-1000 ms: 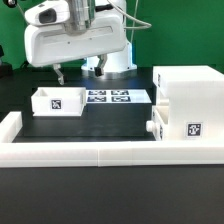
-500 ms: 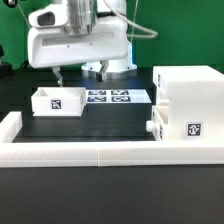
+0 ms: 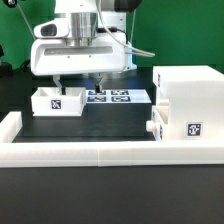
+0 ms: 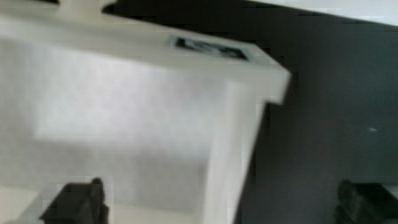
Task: Assemble drawer
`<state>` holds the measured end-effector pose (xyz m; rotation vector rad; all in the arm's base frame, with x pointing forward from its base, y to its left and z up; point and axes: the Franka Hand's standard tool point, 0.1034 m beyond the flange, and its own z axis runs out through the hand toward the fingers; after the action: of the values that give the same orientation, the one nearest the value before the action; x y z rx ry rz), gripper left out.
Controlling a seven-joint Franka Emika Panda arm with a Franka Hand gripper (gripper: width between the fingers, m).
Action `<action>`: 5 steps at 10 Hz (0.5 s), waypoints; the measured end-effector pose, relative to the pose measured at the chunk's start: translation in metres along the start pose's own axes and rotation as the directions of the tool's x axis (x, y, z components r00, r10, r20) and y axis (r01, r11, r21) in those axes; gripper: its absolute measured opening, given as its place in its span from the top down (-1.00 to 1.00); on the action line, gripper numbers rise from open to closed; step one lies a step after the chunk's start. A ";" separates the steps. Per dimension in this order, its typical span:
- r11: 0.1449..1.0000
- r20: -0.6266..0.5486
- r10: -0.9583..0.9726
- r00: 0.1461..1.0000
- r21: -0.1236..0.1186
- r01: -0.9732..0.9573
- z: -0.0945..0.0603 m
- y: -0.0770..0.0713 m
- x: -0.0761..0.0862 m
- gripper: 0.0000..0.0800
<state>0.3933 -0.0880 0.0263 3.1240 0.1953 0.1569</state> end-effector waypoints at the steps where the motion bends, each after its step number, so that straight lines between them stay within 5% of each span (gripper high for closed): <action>1: 1.000 -0.006 -0.002 1.000 -0.002 0.002 0.006 -0.002 -0.001 -0.62; 5: 1.000 -0.002 -0.006 1.000 -0.001 0.006 0.014 0.001 -0.006 -0.62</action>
Offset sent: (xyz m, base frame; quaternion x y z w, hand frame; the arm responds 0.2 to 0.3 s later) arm 0.0000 0.0000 0.0000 0.0000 0.0000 0.0000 1.0000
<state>0.3886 -0.0896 0.0120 3.1224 0.2042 0.1601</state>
